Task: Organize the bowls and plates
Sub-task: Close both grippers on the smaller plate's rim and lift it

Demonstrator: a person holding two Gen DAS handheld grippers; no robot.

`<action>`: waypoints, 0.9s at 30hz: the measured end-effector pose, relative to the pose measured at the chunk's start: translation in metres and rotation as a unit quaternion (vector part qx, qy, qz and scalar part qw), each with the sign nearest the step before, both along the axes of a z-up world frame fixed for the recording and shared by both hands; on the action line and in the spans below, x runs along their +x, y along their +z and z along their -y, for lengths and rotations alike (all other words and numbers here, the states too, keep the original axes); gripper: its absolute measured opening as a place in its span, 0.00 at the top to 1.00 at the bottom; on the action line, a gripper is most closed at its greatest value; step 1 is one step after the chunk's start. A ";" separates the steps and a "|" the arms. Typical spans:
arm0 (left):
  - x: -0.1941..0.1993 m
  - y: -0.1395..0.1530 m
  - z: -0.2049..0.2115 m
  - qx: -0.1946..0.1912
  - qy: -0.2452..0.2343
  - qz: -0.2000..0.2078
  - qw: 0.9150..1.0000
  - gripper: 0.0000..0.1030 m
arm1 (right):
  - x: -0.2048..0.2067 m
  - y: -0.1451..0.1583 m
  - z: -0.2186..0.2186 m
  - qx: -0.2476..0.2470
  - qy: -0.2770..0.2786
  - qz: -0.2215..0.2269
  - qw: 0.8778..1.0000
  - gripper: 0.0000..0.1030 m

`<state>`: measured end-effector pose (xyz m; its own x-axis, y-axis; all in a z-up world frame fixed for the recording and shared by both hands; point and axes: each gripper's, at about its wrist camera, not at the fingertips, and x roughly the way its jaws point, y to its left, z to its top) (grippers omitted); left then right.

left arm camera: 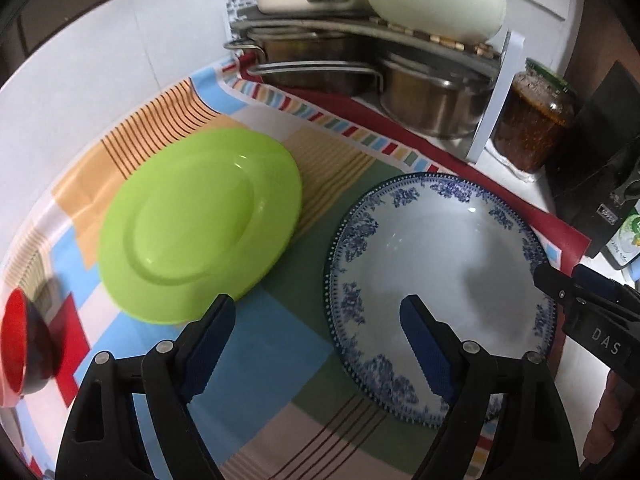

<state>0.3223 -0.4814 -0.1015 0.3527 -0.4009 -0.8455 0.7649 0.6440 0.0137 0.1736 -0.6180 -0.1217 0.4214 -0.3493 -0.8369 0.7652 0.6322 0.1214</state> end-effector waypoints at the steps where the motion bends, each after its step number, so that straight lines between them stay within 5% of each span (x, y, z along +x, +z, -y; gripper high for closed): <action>1: 0.001 -0.005 0.003 0.005 0.001 -0.002 1.000 0.19 | 0.001 -0.003 0.003 0.003 -0.001 -0.002 1.000 0.34; 17: 0.010 -0.039 0.030 0.026 -0.008 -0.031 0.999 0.29 | 0.008 -0.033 0.025 0.022 -0.013 -0.026 0.999 0.35; 27: 0.012 -0.042 0.034 0.013 -0.014 -0.049 0.999 0.50 | 0.015 -0.033 0.026 0.009 -0.006 -0.031 0.999 0.52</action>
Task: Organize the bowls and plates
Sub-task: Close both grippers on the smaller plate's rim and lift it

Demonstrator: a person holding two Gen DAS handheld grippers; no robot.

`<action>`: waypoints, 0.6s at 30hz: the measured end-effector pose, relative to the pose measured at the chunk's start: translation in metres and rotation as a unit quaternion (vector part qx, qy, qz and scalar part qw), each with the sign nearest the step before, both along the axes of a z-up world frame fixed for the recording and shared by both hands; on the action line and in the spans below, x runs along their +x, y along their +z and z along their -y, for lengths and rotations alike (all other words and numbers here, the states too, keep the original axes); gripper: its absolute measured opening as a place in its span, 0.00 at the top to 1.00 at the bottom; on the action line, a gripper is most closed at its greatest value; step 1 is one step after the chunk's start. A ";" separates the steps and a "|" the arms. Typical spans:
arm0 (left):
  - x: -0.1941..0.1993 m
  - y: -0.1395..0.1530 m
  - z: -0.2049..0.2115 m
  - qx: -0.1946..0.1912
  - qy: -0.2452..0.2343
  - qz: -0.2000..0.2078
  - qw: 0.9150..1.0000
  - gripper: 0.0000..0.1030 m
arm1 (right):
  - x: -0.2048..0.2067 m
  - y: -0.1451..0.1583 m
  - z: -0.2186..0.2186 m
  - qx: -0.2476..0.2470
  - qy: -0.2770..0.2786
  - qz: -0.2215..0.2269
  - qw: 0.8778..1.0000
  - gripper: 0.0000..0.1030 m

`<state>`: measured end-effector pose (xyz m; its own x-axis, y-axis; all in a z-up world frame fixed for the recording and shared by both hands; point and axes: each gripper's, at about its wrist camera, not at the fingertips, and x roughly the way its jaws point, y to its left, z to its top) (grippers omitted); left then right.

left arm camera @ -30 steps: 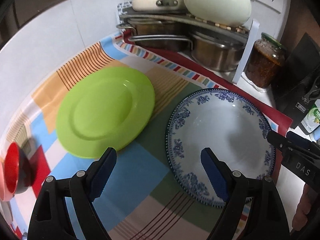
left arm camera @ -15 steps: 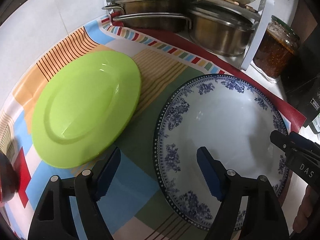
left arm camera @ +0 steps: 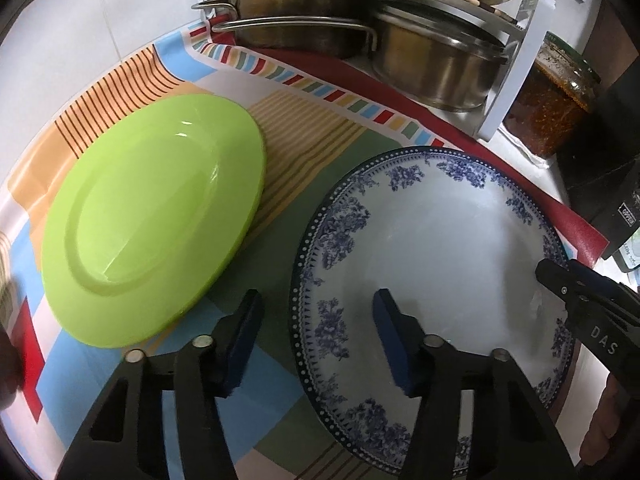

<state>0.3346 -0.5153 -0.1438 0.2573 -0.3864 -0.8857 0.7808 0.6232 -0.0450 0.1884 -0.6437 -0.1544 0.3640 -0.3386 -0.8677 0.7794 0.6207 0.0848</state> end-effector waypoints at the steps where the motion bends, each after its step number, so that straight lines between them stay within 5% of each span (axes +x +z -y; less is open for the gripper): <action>1: -0.001 0.000 0.001 -0.001 -0.003 0.000 1.000 0.54 | 0.000 0.000 0.000 -0.003 0.000 -0.003 1.000 0.53; 4: -0.003 0.002 0.003 -0.003 -0.012 0.000 1.000 0.62 | 0.002 0.000 0.000 -0.004 0.009 -0.003 1.000 0.56; 6: -0.003 0.002 0.004 -0.002 -0.014 0.002 1.000 0.62 | 0.003 0.001 0.001 -0.001 0.016 -0.002 1.000 0.63; 18: -0.004 0.005 -0.001 -0.009 -0.013 0.005 1.000 0.65 | 0.006 0.003 -0.004 -0.012 0.028 -0.011 0.999 0.64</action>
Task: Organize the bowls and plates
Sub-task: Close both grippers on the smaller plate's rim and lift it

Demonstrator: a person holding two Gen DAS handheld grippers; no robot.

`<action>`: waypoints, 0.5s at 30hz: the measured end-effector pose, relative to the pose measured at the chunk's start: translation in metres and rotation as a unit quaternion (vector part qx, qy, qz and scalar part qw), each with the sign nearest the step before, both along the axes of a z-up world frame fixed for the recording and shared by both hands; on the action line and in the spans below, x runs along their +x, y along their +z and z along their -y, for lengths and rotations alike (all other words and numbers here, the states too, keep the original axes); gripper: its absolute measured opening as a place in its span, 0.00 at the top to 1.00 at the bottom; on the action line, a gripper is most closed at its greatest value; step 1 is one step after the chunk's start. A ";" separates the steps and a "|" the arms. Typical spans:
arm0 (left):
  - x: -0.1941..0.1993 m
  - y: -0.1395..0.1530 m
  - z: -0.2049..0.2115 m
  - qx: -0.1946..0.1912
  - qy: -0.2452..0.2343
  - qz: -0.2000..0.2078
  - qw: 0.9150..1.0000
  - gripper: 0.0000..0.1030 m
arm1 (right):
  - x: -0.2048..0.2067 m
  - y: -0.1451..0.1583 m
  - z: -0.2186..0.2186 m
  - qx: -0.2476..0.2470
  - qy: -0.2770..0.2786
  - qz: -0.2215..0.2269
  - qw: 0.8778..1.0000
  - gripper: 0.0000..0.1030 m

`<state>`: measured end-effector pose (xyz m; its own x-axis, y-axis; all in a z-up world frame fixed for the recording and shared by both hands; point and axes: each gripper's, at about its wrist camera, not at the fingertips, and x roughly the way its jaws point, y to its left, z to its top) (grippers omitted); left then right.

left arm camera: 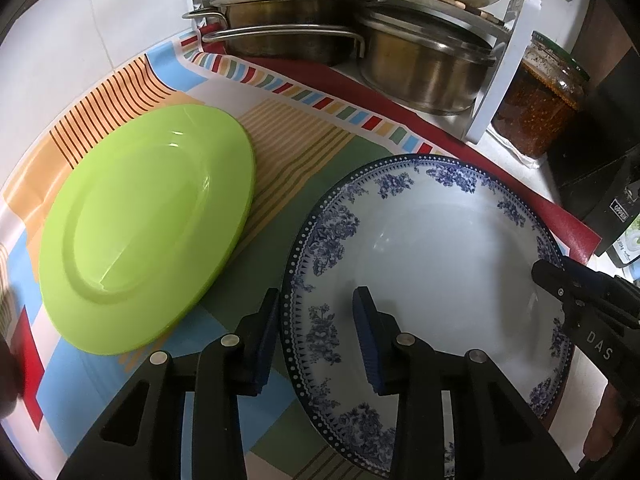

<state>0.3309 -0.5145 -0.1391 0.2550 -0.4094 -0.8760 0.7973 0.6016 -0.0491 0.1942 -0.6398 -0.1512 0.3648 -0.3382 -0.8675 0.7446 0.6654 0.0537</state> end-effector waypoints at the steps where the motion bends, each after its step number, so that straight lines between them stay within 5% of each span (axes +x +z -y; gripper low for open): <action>1: 0.000 0.001 -0.001 -0.001 0.000 0.000 1.000 0.65 | -0.001 0.001 -0.002 -0.005 0.001 0.000 1.000 0.64; 15: -0.008 0.031 -0.043 -0.026 0.025 0.015 0.999 0.65 | -0.012 0.030 -0.029 -0.031 0.014 0.015 0.999 0.64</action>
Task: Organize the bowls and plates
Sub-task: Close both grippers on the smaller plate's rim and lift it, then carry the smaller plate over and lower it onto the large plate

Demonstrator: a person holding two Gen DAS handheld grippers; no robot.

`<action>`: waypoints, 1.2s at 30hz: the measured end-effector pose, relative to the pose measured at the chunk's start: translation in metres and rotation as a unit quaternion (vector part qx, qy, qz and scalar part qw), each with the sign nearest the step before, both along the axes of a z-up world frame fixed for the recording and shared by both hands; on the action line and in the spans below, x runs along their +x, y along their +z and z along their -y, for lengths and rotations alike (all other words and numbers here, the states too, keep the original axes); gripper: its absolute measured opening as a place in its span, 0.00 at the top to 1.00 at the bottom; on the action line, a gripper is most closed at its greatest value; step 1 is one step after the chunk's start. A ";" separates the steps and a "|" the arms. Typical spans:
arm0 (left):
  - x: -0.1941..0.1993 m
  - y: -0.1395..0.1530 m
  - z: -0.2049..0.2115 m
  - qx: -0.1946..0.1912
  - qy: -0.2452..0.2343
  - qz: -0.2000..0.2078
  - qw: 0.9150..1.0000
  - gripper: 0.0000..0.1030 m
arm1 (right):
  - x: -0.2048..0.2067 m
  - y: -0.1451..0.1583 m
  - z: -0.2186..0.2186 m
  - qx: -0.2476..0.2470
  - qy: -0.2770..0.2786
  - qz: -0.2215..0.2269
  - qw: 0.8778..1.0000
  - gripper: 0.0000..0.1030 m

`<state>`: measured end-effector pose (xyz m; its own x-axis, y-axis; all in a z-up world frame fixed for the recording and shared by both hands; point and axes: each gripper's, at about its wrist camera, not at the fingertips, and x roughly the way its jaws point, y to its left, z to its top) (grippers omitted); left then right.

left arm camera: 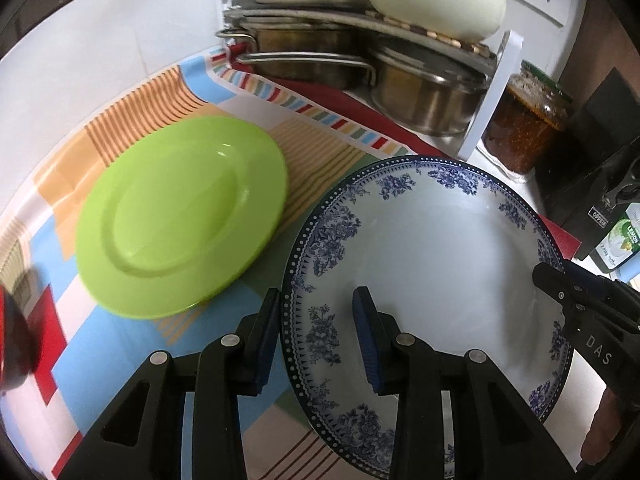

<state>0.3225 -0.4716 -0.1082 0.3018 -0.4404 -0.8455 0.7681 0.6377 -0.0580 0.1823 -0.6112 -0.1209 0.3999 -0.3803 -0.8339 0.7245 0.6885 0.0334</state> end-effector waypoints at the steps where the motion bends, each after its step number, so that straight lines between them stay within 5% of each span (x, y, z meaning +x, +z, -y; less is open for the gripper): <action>1: 0.000 0.003 -0.005 -0.002 0.004 0.001 1.000 0.65 | 0.000 0.003 -0.004 -0.002 0.003 0.002 1.000 0.64; 36: -0.011 0.045 -0.220 -0.034 0.184 0.038 0.982 0.66 | 0.030 0.051 -0.169 -0.042 0.173 0.040 0.983 0.64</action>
<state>0.3119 -0.2512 -0.0629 0.5119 -0.3442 -0.7871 0.4904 0.8693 -0.0612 0.2123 -0.4425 -0.0695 0.5801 -0.2756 -0.7665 0.4438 0.8960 0.0137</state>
